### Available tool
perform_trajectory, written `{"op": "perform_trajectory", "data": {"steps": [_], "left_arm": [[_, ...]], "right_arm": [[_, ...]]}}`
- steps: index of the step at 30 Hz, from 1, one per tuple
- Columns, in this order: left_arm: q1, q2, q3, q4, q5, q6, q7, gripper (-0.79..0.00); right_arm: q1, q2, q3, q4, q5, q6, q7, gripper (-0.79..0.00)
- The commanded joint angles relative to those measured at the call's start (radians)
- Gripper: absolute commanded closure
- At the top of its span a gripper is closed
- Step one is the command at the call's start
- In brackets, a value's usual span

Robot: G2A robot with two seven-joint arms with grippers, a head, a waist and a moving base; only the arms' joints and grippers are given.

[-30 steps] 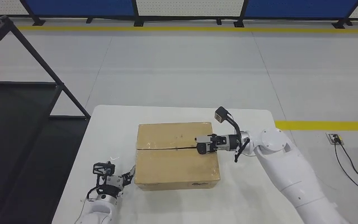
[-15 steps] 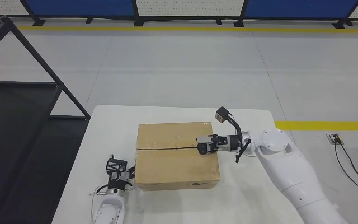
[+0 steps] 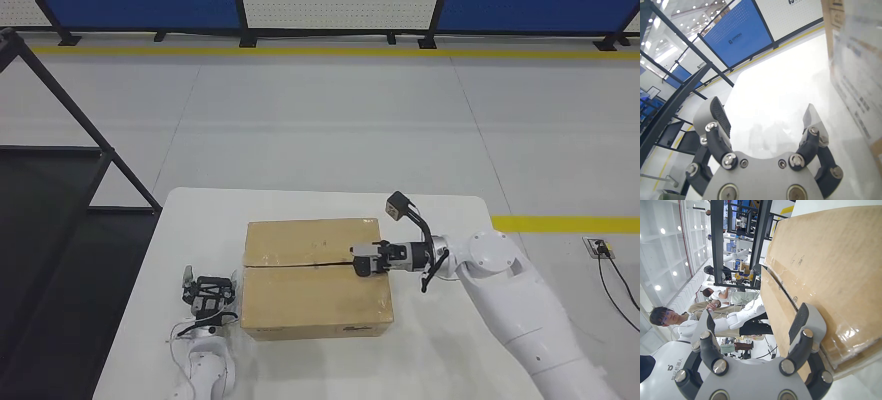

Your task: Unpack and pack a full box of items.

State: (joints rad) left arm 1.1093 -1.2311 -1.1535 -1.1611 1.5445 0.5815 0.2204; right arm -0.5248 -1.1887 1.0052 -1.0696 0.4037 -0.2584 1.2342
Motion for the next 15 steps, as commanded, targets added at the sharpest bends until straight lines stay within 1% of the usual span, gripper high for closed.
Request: {"op": "perform_trajectory", "data": {"steps": [1,5,10,15], "left_arm": [[-0.005,-0.003,-0.015,0.008,-0.025,0.008,0.013,-0.785],[-0.009,-0.007,-0.056,0.013,-0.079,0.01,0.046,-0.785],[0.003,-0.009,-0.116,-0.005,-0.158,-0.016,0.085,-0.785],[0.034,-0.008,-0.183,-0.052,-0.237,-0.045,0.119,-0.785]], "right_arm": [[0.001,0.0,-0.001,-0.002,0.0,0.001,0.001,-0.785],[0.003,-0.001,-0.003,-0.002,-0.001,0.002,0.001,-0.785],[0.005,-0.002,-0.004,-0.001,-0.002,0.002,0.002,-0.785],[0.006,-0.003,-0.006,-0.002,-0.003,0.003,0.003,-0.785]]}}
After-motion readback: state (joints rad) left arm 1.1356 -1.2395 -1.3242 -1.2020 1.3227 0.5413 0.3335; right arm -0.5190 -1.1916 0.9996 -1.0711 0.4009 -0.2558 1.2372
